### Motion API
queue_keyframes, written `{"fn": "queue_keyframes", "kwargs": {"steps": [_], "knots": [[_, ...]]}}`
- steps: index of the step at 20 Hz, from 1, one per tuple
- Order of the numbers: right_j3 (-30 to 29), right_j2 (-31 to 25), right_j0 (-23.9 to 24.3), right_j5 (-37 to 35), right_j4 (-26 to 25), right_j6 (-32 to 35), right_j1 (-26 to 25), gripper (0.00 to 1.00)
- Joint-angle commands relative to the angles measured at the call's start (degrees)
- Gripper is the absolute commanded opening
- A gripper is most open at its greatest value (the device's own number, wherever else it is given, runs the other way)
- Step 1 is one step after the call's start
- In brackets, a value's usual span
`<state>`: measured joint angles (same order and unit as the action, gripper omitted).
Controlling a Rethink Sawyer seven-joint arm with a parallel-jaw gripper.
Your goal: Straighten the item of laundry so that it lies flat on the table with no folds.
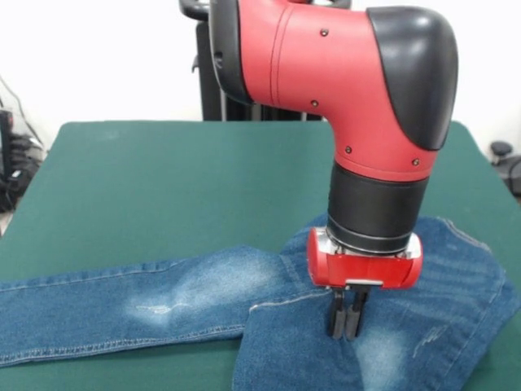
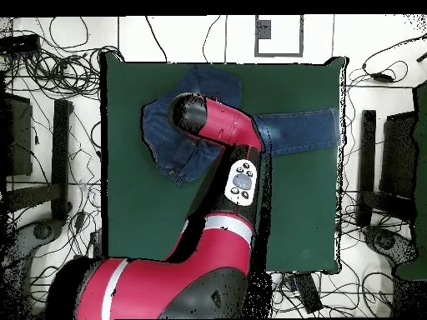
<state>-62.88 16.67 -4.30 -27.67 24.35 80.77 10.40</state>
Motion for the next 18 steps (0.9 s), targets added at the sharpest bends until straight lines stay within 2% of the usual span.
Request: {"fn": "queue_keyframes", "kwargs": {"steps": [1,4,18], "knots": [[-7.4,-6.2,-0.8,-4.5,0.8,13.3,2.1,0.00],[-4.5,-5.5,-0.5,-6.9,0.1,12.1,1.1,0.00],[0.0,-5.5,1.8,-9.8,-2.6,6.4,0.3,0.00]]}}
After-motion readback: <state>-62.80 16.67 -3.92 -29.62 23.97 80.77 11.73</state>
